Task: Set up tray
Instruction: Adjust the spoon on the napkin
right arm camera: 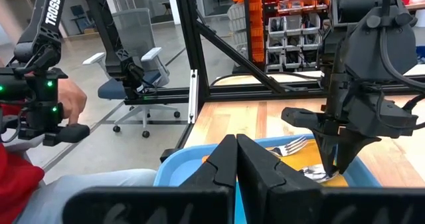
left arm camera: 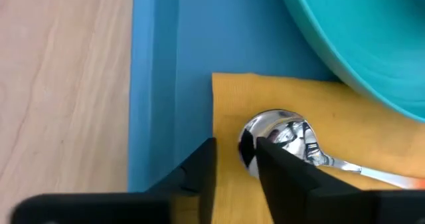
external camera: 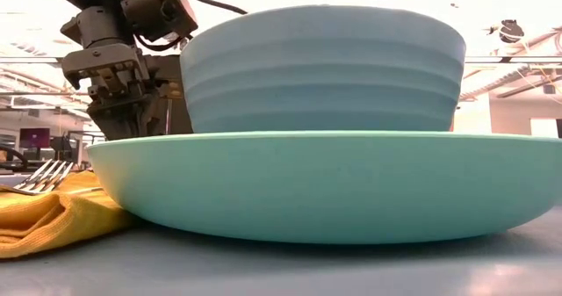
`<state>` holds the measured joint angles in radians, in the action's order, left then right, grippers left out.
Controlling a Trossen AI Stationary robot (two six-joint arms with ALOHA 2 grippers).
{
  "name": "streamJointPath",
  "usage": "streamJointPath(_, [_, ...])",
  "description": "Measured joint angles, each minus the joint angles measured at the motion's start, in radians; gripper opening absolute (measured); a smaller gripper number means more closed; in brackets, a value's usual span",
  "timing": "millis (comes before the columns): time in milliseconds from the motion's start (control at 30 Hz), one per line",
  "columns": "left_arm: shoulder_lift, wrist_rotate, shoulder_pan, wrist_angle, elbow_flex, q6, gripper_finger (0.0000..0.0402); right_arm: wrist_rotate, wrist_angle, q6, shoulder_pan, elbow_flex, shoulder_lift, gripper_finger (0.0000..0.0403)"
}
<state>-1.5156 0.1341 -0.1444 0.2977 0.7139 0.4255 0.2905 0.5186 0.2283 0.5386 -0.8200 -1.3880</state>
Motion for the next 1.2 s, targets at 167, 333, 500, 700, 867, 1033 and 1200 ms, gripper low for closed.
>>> streamJointPath(167, [0.000, 0.021, 0.000, 0.001, 0.000, -0.008, 0.0031, 0.000, 0.000, 0.000, 0.000, 0.000, 0.000, 0.0000])
streamJointPath(333, [0.001, 0.034, 0.000, 0.008, 0.002, 0.005, 0.0019, 0.000, 0.000, 0.000, 0.000, 0.000, 0.000, 0.0000])
streamJointPath(500, [0.007, 0.033, 0.000, 0.022, 0.001, 0.025, 0.0025, 0.000, 0.000, 0.000, 0.000, 0.000, 0.000, 0.0000])
streamJointPath(700, [0.007, 0.034, 0.000, 0.016, 0.001, 0.031, 0.0012, 0.000, -0.004, 0.000, 0.000, 0.000, 0.000, 0.0000])
streamJointPath(867, [0.007, 0.017, 0.000, 0.020, 0.001, 0.046, 0.0013, 0.000, -0.008, 0.000, 0.000, 0.000, 0.000, 0.0000])
streamJointPath(1033, [0.007, 0.007, -0.002, 0.017, 0.001, 0.057, 0.0010, 0.000, -0.008, 0.000, 0.000, 0.000, 0.000, 0.0000])
streamJointPath(1200, [0.007, -0.007, -0.002, 0.020, 0.000, 0.058, 0.0020, 0.000, -0.008, 0.000, 0.000, 0.000, 0.000, 0.0000])
